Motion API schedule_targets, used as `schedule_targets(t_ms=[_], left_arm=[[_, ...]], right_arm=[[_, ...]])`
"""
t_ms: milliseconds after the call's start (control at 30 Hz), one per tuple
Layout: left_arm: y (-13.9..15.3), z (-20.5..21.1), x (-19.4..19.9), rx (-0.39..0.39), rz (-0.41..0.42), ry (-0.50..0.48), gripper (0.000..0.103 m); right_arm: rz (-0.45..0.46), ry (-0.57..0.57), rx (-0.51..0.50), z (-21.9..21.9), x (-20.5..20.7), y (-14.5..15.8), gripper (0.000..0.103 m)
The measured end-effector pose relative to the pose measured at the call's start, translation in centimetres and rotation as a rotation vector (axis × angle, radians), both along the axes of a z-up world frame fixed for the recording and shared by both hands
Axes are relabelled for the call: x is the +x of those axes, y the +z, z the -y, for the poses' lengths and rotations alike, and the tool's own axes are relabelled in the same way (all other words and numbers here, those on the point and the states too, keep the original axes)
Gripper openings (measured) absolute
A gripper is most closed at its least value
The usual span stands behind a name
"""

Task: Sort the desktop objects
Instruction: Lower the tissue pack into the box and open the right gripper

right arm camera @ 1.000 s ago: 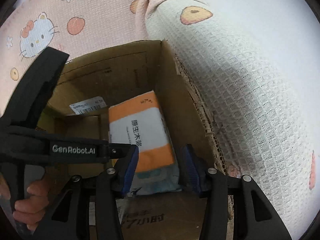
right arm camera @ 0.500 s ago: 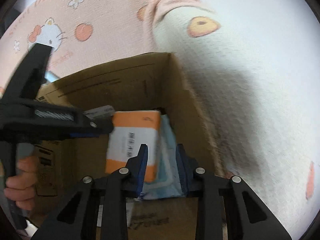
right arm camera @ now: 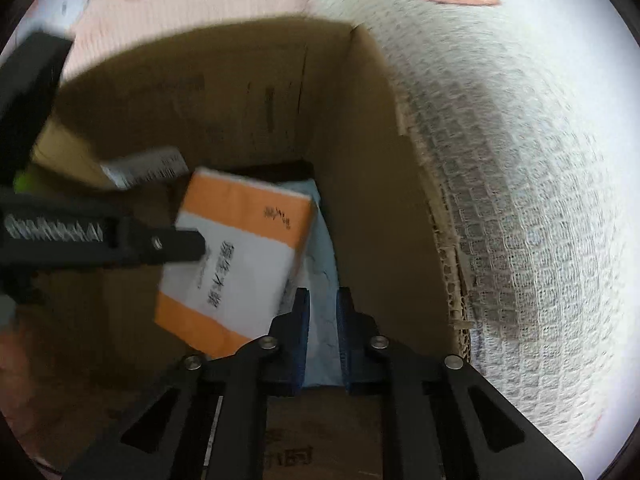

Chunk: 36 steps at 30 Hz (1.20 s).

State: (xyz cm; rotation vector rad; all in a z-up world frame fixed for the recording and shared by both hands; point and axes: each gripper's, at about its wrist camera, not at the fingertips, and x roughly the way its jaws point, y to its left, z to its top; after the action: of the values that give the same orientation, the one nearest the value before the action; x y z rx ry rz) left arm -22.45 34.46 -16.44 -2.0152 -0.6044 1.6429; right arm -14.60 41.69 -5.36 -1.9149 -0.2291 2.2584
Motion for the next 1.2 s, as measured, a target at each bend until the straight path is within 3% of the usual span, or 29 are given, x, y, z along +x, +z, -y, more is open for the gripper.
schedule_targets(t_ms=[100,200,300,500,633,733,867,933,1033,1200], left_arm=[[-0.7,0.8,0.2,0.027,0.048,0.026,0.034],[-1.5,1.5,0.5,0.051,0.109,0.046,0.034],[-1.9,2.0,0.5,0.077,0.152,0.068,0.034],[-2.3,2.2,0.7,0.087,0.194,0.081,0.034],[-2.7,1.9,0.9,0.124,0.249,0.066,0.034],[-2.5,1.8,1.1,0.125,0.244,0.061,0.034],[-2.0,1.8,1.0,0.139,0.24,0.06,0.034],[-1.8,1.5,1.0,0.142,0.227,0.043,0.034],[-2.0,0.9,0.9,0.182,0.254,0.018,0.034],[-1.4,1.6,0.6,0.153,0.22,0.023,0.034]], right_arm=[[0.05,0.048,0.032,0.7,0.0,-0.4,0.01],[0.105,0.028,-0.039,0.2,-0.2,-0.6,0.01],[0.115,0.01,-0.039,-0.2,-0.6,-0.8,0.009],[0.064,0.075,0.186,2.1,-1.2,-0.1,0.009],[-0.01,0.073,0.08,3.0,-0.2,3.7,0.009],[-0.019,0.104,0.08,3.9,0.8,4.8,0.009],[0.045,0.106,0.044,3.6,1.7,2.7,0.009],[0.053,0.081,-0.004,3.0,1.7,1.9,0.009],[0.044,0.034,0.013,1.6,1.2,0.9,0.009],[0.041,-0.027,-0.031,-0.1,0.6,0.5,0.009]])
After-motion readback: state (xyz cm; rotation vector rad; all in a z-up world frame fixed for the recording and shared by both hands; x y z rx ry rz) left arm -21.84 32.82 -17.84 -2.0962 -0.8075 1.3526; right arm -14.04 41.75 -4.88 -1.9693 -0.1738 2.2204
